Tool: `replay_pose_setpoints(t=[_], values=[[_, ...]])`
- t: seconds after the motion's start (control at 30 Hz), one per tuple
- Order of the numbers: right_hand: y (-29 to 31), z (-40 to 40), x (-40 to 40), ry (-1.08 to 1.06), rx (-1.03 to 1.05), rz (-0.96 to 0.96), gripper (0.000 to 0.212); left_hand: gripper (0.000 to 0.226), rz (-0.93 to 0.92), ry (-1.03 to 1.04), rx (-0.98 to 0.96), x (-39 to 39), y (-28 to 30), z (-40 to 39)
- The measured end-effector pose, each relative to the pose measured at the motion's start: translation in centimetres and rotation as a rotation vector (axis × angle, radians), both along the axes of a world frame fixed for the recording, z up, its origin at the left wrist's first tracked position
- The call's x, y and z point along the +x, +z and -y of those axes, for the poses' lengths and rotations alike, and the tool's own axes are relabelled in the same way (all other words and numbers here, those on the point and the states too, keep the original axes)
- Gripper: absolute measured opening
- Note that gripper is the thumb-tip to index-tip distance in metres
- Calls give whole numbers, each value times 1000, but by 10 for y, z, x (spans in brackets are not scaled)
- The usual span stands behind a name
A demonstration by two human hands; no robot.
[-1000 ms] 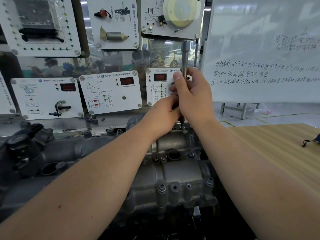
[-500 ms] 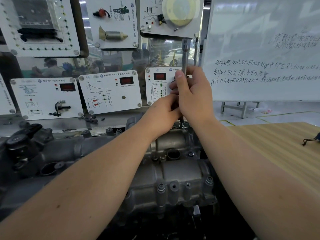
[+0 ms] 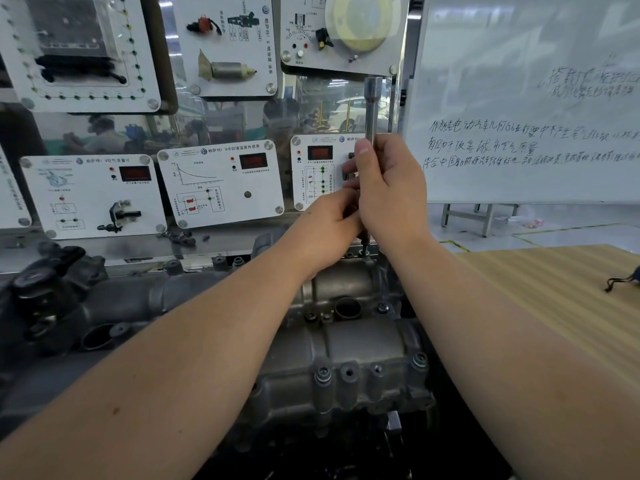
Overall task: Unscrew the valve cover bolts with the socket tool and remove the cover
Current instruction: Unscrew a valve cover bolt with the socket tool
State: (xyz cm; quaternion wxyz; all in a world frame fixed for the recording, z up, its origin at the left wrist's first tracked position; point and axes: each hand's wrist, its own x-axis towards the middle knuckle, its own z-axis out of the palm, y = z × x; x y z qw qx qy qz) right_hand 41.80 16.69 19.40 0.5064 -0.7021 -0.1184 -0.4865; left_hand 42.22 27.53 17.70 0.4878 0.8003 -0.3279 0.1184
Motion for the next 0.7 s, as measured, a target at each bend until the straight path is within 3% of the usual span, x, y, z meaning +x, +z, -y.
replay_pose_setpoints(t=[0.13, 0.3, 0.53, 0.7], values=[[1, -3, -2, 22, 41, -1, 25, 22, 2, -17, 12, -1, 0, -1], [-1, 0, 0, 32, 30, 8, 6, 16, 34, -6, 12, 1, 0, -1], [1, -2, -2, 7, 27, 0, 24, 20, 3, -20, 12, -1, 0, 1], [0, 1, 2, 40, 42, -11, 10, 19, 19, 0, 16, -1, 0, 1]])
